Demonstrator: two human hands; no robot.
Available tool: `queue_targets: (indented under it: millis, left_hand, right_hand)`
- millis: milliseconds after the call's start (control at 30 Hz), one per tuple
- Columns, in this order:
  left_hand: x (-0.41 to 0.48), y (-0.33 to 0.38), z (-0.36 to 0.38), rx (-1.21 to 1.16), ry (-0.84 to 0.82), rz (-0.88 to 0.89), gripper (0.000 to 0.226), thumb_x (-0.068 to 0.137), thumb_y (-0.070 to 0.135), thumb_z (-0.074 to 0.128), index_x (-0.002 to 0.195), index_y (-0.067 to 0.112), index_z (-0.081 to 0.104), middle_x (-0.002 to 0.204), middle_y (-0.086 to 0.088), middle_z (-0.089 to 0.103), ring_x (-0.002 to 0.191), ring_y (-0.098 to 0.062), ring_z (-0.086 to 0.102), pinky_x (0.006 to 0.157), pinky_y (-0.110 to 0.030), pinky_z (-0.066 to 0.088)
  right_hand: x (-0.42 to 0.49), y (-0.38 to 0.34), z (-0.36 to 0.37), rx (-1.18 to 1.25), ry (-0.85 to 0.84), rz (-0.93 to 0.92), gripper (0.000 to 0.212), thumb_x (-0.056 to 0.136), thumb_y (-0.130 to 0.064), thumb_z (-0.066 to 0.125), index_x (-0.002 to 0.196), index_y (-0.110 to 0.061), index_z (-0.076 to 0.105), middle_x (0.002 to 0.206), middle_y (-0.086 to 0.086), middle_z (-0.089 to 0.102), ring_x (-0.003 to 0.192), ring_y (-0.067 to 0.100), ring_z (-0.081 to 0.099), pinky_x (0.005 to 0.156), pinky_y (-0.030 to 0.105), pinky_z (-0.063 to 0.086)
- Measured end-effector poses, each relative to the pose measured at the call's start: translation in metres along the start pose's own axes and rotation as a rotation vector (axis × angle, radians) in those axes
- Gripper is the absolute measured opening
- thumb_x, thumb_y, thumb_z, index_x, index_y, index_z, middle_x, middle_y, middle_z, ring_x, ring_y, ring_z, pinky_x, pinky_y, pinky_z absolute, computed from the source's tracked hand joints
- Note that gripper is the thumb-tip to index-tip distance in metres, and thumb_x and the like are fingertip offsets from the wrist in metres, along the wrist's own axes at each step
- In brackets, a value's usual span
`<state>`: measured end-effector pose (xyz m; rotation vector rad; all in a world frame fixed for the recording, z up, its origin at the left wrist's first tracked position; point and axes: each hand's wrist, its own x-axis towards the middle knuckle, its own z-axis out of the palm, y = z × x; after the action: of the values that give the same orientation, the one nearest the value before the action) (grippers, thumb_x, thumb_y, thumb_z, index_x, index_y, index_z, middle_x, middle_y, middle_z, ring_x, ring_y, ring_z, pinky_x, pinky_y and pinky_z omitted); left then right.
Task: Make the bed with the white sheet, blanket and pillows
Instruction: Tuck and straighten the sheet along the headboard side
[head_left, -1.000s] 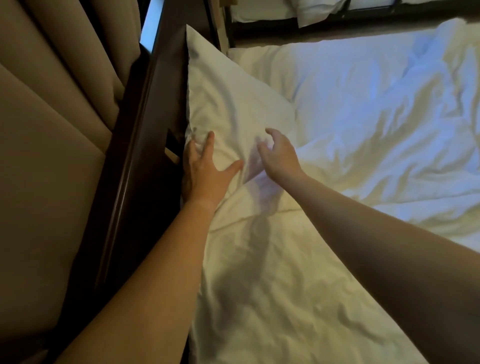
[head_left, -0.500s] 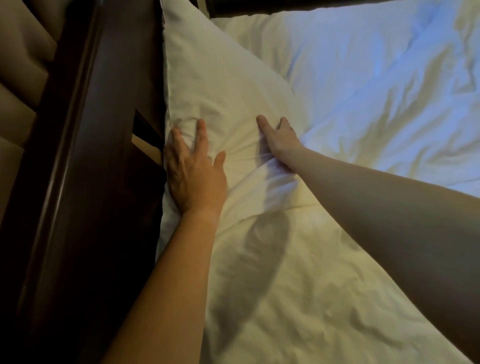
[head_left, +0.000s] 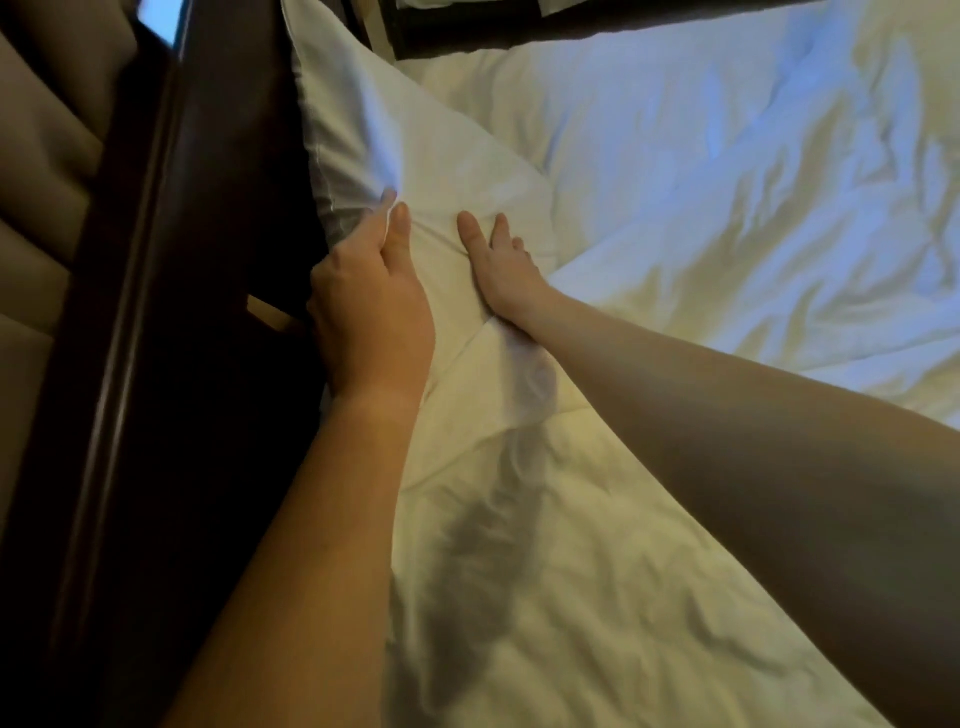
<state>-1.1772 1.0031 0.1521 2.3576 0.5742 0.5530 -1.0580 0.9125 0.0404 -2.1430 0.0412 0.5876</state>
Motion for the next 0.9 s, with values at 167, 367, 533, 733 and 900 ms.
queue_targets:
  millis: [167, 367, 533, 733, 900]
  left_hand:
    - [0.014, 0.047, -0.031, 0.100, 0.064, 0.060, 0.039, 0.107, 0.041, 0.045, 0.116, 0.019, 0.075, 0.109, -0.005, 0.075, 0.100, -0.025, 0.066, 0.077, -0.024, 0.040]
    - [0.041, 0.098, -0.084, 0.153, 0.099, 0.107, 0.041, 0.107, 0.043, 0.044, 0.104, 0.018, 0.075, 0.100, -0.007, 0.074, 0.094, -0.027, 0.066, 0.079, -0.032, 0.044]
    - [0.032, 0.134, -0.140, 0.120, 0.099, 0.141, 0.036, 0.107, 0.042, 0.047, 0.116, 0.021, 0.075, 0.104, -0.002, 0.076, 0.094, -0.021, 0.067, 0.080, -0.028, 0.048]
    - [0.004, 0.149, -0.185, 0.031, 0.244, 0.198, 0.032, 0.106, 0.040, 0.052, 0.115, 0.022, 0.077, 0.091, 0.001, 0.077, 0.080, -0.020, 0.066, 0.070, -0.034, 0.052]
    - [0.001, 0.114, -0.175, 0.120, 0.049, 0.202, 0.039, 0.104, 0.051, 0.047, 0.130, 0.033, 0.069, 0.140, 0.006, 0.063, 0.128, -0.020, 0.058, 0.104, -0.054, 0.048]
  right_hand:
    - [-0.024, -0.047, -0.019, 0.108, -0.093, -0.023, 0.091, 0.092, -0.080, 0.015, 0.162, -0.025, 0.001, 0.170, 0.010, 0.005, 0.155, 0.032, 0.011, 0.125, 0.048, 0.008]
    - [-0.065, -0.105, -0.047, 0.312, -0.134, -0.097, 0.091, 0.089, -0.084, 0.016, 0.162, -0.032, 0.001, 0.170, 0.000, 0.009, 0.155, 0.025, 0.013, 0.125, 0.046, 0.008]
    - [-0.100, -0.118, -0.068, 0.388, 0.056, -0.088, 0.081, 0.090, -0.082, 0.023, 0.160, -0.044, 0.007, 0.170, -0.003, 0.010, 0.155, 0.026, 0.011, 0.125, 0.052, 0.005]
    - [-0.126, -0.076, -0.086, 0.497, 0.076, 0.100, 0.088, 0.087, -0.084, 0.035, 0.160, -0.040, 0.013, 0.166, -0.002, 0.023, 0.151, 0.024, 0.025, 0.124, 0.042, 0.015]
    - [-0.149, -0.067, -0.060, 0.590, -0.071, 0.023, 0.056, 0.109, -0.039, 0.036, 0.161, -0.022, 0.022, 0.164, 0.003, 0.029, 0.151, 0.023, 0.025, 0.115, 0.028, 0.022]
